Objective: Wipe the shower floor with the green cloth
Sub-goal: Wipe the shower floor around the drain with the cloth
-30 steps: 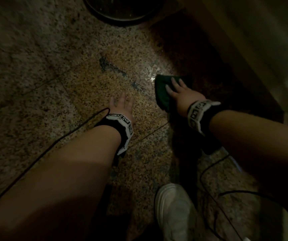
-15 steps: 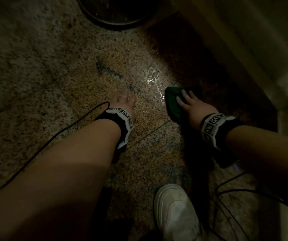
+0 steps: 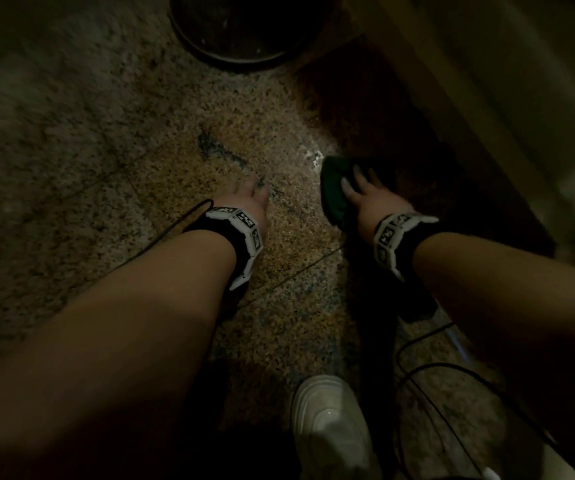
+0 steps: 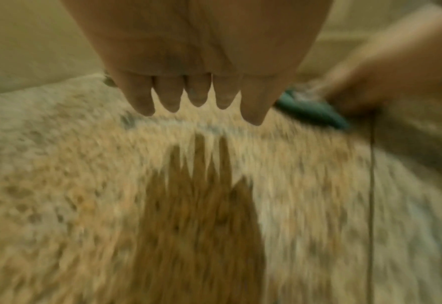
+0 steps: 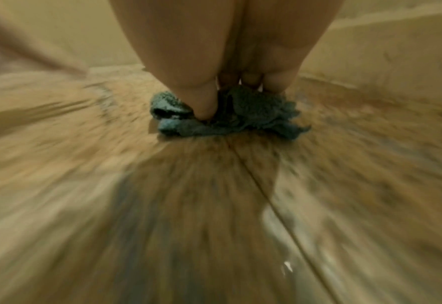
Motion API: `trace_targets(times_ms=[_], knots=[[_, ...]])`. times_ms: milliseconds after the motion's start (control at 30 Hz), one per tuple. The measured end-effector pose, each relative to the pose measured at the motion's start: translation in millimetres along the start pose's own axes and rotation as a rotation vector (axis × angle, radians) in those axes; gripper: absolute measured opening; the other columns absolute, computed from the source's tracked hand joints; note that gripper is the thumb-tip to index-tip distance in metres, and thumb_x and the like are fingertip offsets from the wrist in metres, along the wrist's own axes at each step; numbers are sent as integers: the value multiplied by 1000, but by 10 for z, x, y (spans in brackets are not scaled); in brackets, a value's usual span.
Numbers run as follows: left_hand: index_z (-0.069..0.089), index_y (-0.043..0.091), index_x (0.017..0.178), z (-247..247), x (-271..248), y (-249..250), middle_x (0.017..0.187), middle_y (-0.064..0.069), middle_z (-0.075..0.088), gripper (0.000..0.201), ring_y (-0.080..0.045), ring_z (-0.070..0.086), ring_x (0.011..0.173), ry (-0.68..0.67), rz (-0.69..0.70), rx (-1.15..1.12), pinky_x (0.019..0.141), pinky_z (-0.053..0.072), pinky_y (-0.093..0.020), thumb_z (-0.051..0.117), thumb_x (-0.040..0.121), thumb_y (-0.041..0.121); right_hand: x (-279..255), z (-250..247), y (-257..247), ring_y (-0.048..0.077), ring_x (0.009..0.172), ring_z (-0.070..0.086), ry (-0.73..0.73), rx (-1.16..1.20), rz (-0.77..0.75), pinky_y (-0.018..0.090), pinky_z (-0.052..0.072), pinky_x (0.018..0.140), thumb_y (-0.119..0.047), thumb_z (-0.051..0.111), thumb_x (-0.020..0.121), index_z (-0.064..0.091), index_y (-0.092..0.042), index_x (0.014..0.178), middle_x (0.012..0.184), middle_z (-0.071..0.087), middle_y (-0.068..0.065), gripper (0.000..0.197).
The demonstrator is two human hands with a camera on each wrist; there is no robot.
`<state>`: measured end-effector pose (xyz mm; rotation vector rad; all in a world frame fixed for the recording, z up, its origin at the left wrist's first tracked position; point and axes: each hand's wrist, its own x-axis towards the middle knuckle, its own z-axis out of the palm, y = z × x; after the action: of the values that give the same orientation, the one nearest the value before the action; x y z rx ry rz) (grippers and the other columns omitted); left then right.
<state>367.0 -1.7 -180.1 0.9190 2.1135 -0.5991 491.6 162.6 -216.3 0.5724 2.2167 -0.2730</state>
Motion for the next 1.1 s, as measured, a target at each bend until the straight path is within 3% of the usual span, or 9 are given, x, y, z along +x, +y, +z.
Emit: trace_targets(times_ms=[67, 200, 300, 400, 533, 700, 867, 1100], knots=[[-3, 24, 152, -139, -71, -7, 158, -2, -14, 66, -28, -4, 146, 25, -22, -40, 116, 15, -41, 37, 101, 37, -93, 84, 37, 23, 145, -14, -69, -9, -16, 43, 20, 117, -10, 38, 98, -9, -32, 150, 155, -26, -4, 73], [0, 20, 152, -356, -201, -61, 158, -4, -11, 73, -31, -2, 145, 69, -42, -38, 117, 15, -44, 44, 98, 39, -194, 104, 88, 23, 145, -16, -151, -11, -52, 45, 18, 117, -29, 44, 99, -10, -32, 150, 154, -28, -4, 75], [-2, 19, 152, -447, -219, -61, 158, -5, -11, 73, -31, -2, 145, 79, -43, -47, 117, 14, -42, 44, 98, 39, -181, 111, 61, 23, 145, -15, -113, 26, -40, 43, 16, 118, -32, 32, 103, -11, -32, 151, 155, -28, -4, 65], [-2, 19, 152, -429, -124, -27, 158, -5, -10, 72, -31, -2, 145, 90, -21, -15, 116, 10, -41, 42, 99, 39, -148, 250, 41, 23, 145, -14, 21, 34, -33, 38, 14, 117, -39, 21, 103, -12, -31, 150, 155, -26, -3, 58], [-4, 20, 152, -321, 110, 69, 158, -4, -11, 77, -33, -3, 145, 56, 24, 71, 116, 10, -47, 46, 97, 40, -88, 293, 100, 22, 145, -15, 67, 52, -41, 37, 13, 117, -37, 21, 103, -10, -33, 150, 156, -25, -5, 56], [-7, 17, 151, -331, 353, 290, 158, -4, -12, 74, -30, -3, 145, 76, 111, 117, 116, 10, -44, 41, 99, 38, 155, 73, 147, 24, 145, -13, 147, 4, -71, 41, 6, 117, -29, 27, 103, -8, -31, 151, 158, -19, -1, 60], [-8, 19, 151, -363, 649, 319, 158, -2, -14, 79, -30, -4, 145, 108, 150, 79, 117, 14, -44, 39, 96, 51, 330, -115, 171, 23, 146, -12, 190, 48, -55, 43, 14, 117, -27, 29, 103, -4, -33, 151, 158, -16, -2, 59], [-9, 25, 151, -443, 647, 276, 157, -3, -20, 79, -32, -8, 145, 101, 224, 171, 116, 12, -43, 41, 95, 51, -63, 284, 275, 25, 146, -8, 201, 152, 10, 37, 12, 118, -31, 31, 102, 2, -27, 152, 159, -10, 3, 57]])
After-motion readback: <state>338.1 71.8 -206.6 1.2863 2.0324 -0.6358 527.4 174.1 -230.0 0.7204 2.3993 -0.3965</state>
